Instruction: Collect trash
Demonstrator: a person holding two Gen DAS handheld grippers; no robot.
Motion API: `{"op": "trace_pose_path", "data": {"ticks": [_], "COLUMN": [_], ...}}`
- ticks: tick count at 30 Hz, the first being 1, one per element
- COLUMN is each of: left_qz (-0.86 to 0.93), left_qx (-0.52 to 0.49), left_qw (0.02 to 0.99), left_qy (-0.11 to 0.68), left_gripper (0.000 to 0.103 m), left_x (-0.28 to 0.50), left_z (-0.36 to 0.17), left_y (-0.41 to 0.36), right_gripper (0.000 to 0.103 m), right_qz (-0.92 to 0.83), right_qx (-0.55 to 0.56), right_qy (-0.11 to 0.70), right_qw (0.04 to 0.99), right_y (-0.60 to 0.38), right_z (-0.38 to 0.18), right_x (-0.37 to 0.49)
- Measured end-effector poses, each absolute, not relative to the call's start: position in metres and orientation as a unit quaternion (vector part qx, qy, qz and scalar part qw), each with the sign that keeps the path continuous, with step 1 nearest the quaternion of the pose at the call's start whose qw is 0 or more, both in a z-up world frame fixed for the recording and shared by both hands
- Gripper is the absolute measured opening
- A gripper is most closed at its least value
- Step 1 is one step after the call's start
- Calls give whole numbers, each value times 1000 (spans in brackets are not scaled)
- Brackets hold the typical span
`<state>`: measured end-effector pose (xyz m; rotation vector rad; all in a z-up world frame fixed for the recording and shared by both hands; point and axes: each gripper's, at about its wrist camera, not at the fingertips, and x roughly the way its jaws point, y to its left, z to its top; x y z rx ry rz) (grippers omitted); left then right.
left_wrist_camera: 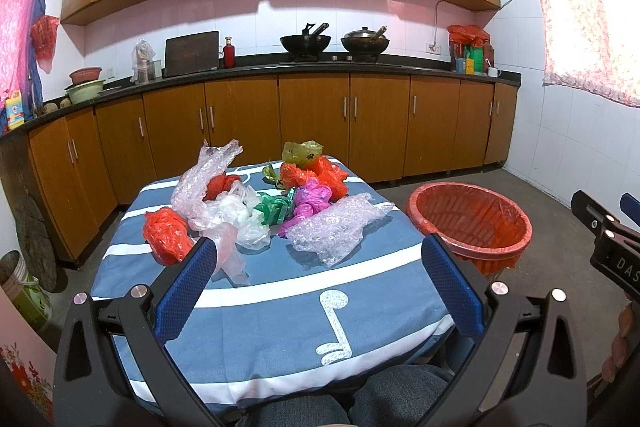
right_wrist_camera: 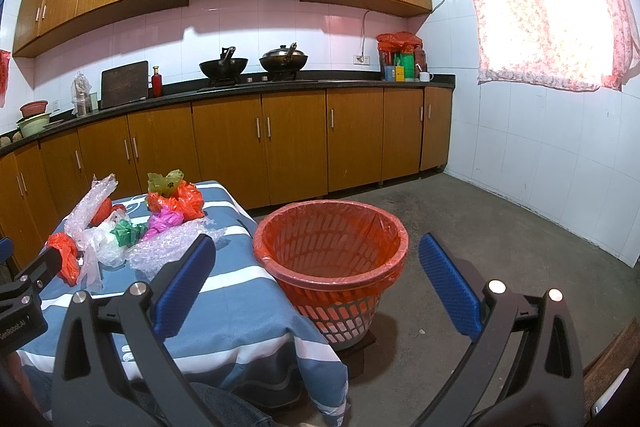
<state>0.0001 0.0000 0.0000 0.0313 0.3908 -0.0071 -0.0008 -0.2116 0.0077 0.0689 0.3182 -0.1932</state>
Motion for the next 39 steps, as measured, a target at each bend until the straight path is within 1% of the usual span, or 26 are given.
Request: {"op": "trace_pose_path", "data": {"ticks": [39], "left_qz": [-3], "left_qx": [14], "left_qw": [981], "left_qy": [196], "left_gripper": [101], "left_x": [0], "left_z": [0], "left_y": [0], "right_gripper": [99], "right_qz": [-94], "right_qx": [32], "right_qy": [162], "right_qw": [982], "right_y": [-208], "right_z": [9], "right_x": [3]}}
